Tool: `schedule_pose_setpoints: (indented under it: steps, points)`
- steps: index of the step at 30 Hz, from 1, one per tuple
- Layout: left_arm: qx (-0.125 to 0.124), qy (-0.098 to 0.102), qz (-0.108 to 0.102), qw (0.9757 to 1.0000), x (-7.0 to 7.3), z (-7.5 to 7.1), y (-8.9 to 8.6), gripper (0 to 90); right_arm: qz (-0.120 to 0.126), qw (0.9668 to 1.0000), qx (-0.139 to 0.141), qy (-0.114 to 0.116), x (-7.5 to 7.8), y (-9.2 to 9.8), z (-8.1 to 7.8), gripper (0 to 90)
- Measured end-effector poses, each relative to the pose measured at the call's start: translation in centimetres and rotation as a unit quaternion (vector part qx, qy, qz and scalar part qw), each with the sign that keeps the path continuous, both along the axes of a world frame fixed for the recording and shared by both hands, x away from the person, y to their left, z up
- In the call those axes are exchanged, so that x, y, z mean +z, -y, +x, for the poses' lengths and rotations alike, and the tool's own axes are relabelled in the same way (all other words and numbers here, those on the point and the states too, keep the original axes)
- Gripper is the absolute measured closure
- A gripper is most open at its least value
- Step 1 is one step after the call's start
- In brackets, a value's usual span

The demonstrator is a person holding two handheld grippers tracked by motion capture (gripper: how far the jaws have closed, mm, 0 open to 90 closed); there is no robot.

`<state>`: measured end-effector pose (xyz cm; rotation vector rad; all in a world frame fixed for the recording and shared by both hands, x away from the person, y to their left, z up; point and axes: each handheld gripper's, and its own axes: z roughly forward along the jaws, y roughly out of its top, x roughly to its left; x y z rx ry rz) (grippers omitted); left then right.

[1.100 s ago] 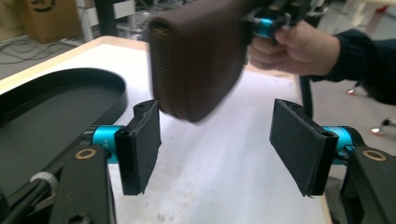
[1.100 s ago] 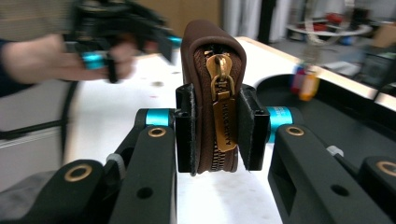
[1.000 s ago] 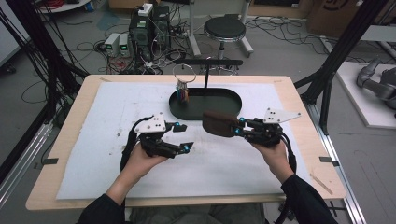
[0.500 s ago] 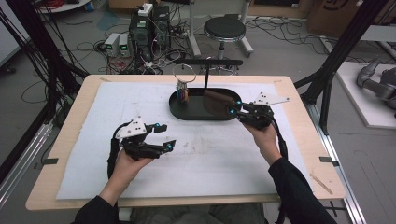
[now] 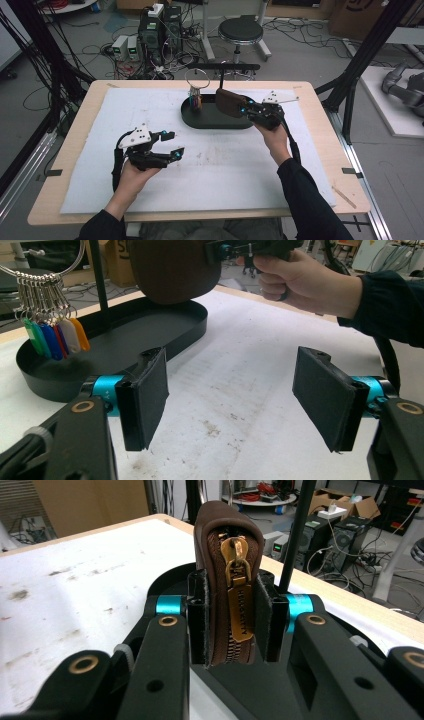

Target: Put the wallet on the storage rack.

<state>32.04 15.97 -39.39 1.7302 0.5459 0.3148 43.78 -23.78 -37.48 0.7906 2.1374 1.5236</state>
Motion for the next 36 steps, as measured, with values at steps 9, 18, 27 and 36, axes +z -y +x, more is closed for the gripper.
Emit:
schedule_pose_setpoints:
  steps: [9,18,27,36]
  points:
    - [0.0,0.0,-0.006,1.0,0.0,-0.2,0.2,30.3,0.001,0.9998,-0.017,-0.011,-1.7,-0.8,1.6,72.3]
    - [-0.011,0.001,0.001,0.9999,-0.2,-0.3,0.9,30.3,0.008,0.9991,-0.036,-0.02,-3.5,-1.9,3.2,72.3]
    - [-0.017,-0.002,0.0,0.9999,-0.4,-0.6,1.0,30.3,0.015,0.9971,-0.068,-0.03,-5.3,-3.1,4.3,72.3]
    - [-0.02,-0.005,-0.001,0.9998,-0.5,-0.7,1.2,30.4,0.013,0.9965,-0.075,-0.035,-6.3,-3.2,4.8,72.0]
